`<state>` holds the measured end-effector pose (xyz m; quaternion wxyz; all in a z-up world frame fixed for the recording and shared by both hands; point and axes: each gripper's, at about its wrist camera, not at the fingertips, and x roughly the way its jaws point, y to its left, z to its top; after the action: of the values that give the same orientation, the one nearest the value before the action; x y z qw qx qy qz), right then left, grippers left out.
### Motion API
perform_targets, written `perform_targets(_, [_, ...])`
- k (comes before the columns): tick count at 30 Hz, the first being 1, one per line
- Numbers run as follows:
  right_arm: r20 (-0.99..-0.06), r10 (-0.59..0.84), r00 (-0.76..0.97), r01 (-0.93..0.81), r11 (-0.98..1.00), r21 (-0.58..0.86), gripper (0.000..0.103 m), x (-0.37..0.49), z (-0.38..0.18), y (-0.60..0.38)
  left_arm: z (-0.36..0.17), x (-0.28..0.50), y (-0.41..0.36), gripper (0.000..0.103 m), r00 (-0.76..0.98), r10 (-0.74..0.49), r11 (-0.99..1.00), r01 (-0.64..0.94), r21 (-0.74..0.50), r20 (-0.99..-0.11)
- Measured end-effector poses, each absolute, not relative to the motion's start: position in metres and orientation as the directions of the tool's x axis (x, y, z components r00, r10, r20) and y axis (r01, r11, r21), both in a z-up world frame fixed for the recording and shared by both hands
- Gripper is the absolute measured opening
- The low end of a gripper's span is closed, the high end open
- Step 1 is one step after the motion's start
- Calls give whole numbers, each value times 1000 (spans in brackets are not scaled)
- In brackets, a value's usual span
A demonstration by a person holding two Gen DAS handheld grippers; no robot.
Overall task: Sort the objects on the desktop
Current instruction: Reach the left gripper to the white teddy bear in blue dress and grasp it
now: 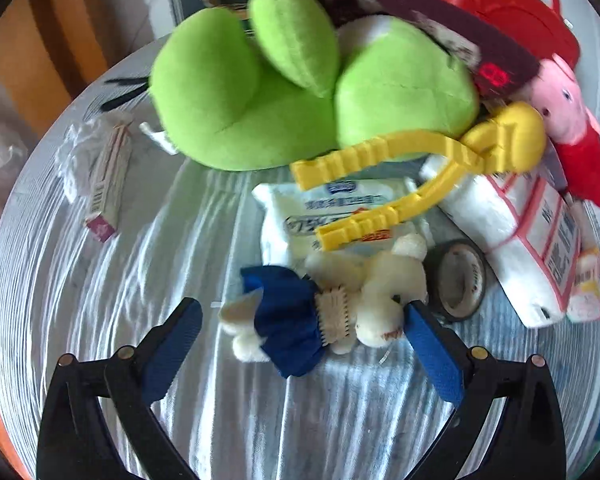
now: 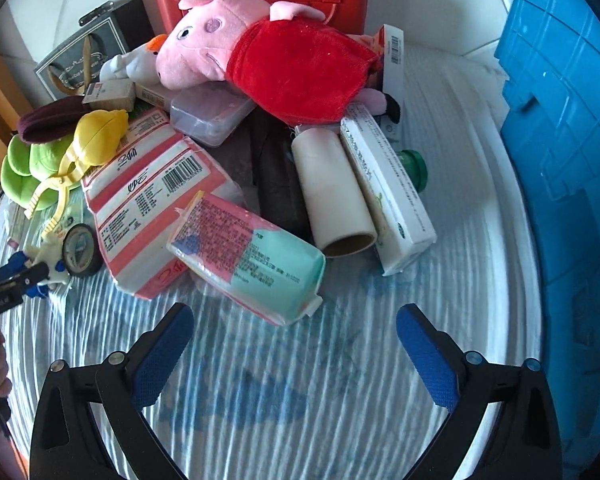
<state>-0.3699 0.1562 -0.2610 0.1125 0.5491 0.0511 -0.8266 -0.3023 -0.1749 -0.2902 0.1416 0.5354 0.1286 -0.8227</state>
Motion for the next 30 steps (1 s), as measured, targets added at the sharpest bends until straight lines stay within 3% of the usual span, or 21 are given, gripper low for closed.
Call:
perform_targets(5, [-918, -145, -370, 263, -964, 46, 103, -373, -262, 147, -289, -290, -196, 102, -376, -75, -870, 478, -124, -923])
perform_targets(10, [-924, -183, -337, 290, -954, 83, 103, -374, -266, 144, -301, -276, -172, 97, -285, -146, -920, 392, 24, -947])
perform_targets(16, [-924, -165, -345, 295, -954, 60, 103, -369, -265, 148, -280, -272, -167, 94, -353, -139, -934, 358, 3, -925])
perform_targets(22, [-921, -145, -362, 304, -952, 30, 102, -369, -262, 155, -278, -306, -156, 94, -383, -178, -980, 148, 130, -906])
perform_targets(24, [-920, -158, -360, 316, -948, 40, 96, -373, -262, 158, -285, -318, -148, 94, -374, -165, -986, 61, 154, -912])
perform_targets(28, [-916, -183, -358, 337, -940, 56, 91, -383, -267, 155, -303, -335, -144, 93, -327, -86, -996, 25, 83, -941])
perform_targets(30, [-913, -204, -353, 341, -937, 77, 91, -388, -271, 153, -312, -336, -150, 85, -300, -31, -996, 89, 4, -953])
